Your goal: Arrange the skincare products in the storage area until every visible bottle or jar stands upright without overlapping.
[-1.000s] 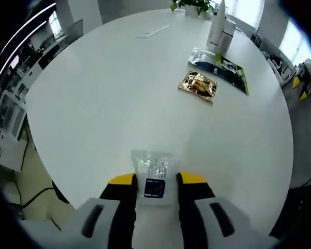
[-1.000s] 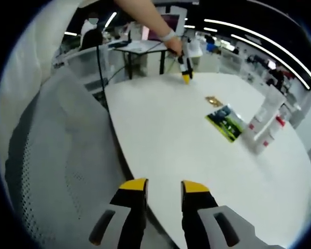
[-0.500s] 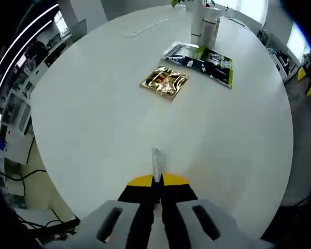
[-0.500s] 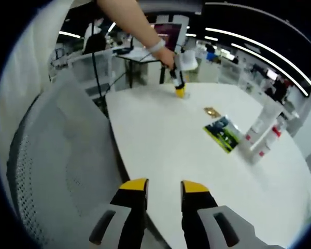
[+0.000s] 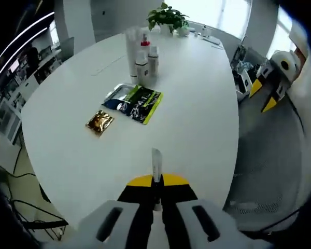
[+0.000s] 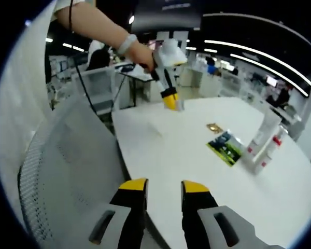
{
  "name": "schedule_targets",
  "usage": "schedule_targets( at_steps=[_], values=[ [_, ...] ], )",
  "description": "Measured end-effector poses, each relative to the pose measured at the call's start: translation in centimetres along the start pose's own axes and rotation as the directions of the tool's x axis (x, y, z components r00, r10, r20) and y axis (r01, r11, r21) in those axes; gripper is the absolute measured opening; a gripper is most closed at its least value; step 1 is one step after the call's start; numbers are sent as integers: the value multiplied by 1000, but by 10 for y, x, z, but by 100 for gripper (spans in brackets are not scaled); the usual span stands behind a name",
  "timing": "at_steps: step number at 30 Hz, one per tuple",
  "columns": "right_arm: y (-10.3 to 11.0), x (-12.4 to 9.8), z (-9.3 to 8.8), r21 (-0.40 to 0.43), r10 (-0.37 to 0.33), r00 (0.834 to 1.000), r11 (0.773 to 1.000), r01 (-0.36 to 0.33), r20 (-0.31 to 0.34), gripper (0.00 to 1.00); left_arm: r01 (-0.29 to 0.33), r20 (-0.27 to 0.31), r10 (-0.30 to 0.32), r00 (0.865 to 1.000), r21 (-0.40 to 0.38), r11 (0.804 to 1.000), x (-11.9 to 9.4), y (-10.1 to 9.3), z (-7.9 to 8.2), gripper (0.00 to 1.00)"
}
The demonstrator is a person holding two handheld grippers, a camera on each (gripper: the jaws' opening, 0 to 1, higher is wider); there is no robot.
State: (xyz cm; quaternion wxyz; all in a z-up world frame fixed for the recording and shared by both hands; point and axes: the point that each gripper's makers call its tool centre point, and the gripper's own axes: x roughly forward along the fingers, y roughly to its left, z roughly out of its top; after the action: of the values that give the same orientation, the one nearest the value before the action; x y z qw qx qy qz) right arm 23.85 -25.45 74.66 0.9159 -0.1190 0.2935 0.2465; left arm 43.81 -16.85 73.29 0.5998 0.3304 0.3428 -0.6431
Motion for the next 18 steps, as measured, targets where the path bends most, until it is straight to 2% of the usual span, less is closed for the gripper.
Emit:
schedule_targets(
  at_steps=[3, 4, 8, 10, 11, 13, 16, 18],
  values=[
    [7, 0, 2, -8, 22, 1000, 1000, -22, 10, 24, -8, 10, 8, 1000, 25, 1000, -16, -25, 8, 0],
    [8, -1, 3, -14, 29, 999, 999, -29, 16, 24, -11, 13, 10, 1000, 27, 1000, -17, -26, 9, 0],
    [16, -3, 9, -20, 64, 997, 998, -64, 41, 24, -57, 112, 60, 992, -27, 998, -29, -48, 30, 0],
    [19, -4, 12, -15, 81, 995, 997, -80, 54, 23, -76, 138, 81, 987, -37, 996, -30, -62, 35, 0],
    [19, -6, 13, -8, 89, 994, 996, -89, 61, 21, -89, 164, 99, 982, -65, 994, -30, -66, 39, 0],
    [22, -8, 18, 15, 118, 990, 993, -119, 83, 17, -73, 215, 95, 972, -110, 991, -27, -84, 47, 0],
    [21, -12, 28, 49, 141, 982, 988, -148, 122, 12, -58, 230, 90, 969, -141, 988, -20, -108, 44, 0],
    [20, -12, 39, 44, 158, 975, 985, -166, 155, 10, -59, 261, 97, 960, -152, 987, -17, -123, 44, 0]
  ],
)
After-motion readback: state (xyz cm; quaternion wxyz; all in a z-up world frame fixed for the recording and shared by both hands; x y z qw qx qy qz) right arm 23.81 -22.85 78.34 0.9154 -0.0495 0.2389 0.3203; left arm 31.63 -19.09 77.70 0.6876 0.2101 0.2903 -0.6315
